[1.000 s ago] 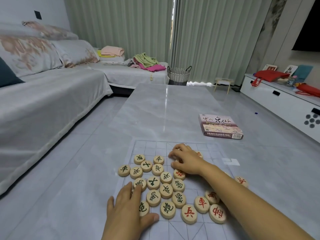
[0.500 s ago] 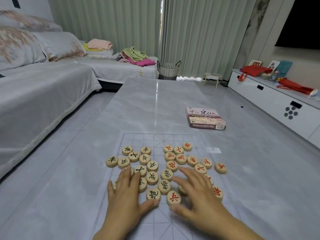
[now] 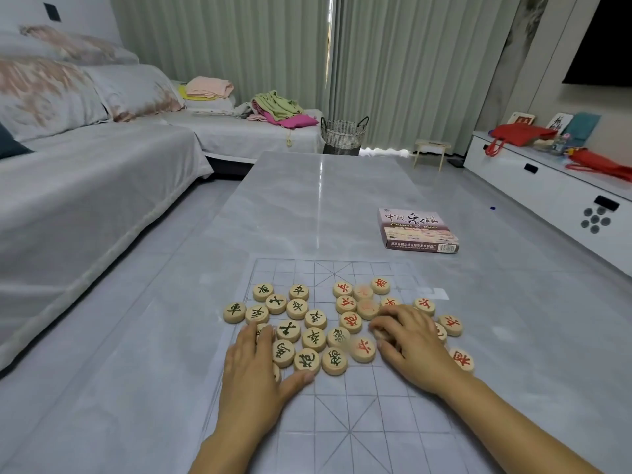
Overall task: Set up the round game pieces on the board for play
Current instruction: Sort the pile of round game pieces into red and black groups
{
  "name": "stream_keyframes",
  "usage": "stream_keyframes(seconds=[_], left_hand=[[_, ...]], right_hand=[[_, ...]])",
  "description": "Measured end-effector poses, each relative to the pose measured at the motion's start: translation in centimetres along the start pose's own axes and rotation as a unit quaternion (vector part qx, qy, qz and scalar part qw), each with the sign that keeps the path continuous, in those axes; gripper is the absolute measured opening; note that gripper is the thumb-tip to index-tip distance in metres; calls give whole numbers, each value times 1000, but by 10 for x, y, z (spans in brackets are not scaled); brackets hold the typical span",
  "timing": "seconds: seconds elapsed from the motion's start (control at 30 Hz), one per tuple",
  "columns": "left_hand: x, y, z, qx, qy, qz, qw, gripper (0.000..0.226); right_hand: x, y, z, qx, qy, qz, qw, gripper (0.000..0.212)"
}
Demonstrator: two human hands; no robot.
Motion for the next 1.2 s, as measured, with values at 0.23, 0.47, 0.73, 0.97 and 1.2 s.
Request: stream_keyframes(seconds=[0.23, 0.47, 0.73, 0.97, 1.2], left_hand=[[21, 27, 9, 45, 18, -13, 999, 95], [38, 41, 7, 75, 78, 14, 994, 79], [32, 40, 6, 58, 75, 41, 995, 64], [41, 38, 4, 49, 60, 47, 996, 58], [37, 37, 4, 0, 55, 51, 997, 35]], right_hand=[[26, -4, -13, 4, 26, 67, 997, 50], [24, -12, -6, -43, 22, 4, 999, 44], [21, -18, -1, -88, 12, -31, 996, 33], [24, -16, -5, -118, 21, -31, 992, 29], [24, -16, -6, -104, 8, -35, 994, 35]])
Point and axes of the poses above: each hand's wrist, its own z-axis towards the middle knuckle, its own y-axis out of the back of the hand, x = y × z, the point moved 2 cm from there along z, towards the middle knuckle, and after that the axes turned 2 degrees about -y, right-handed, at the moved point
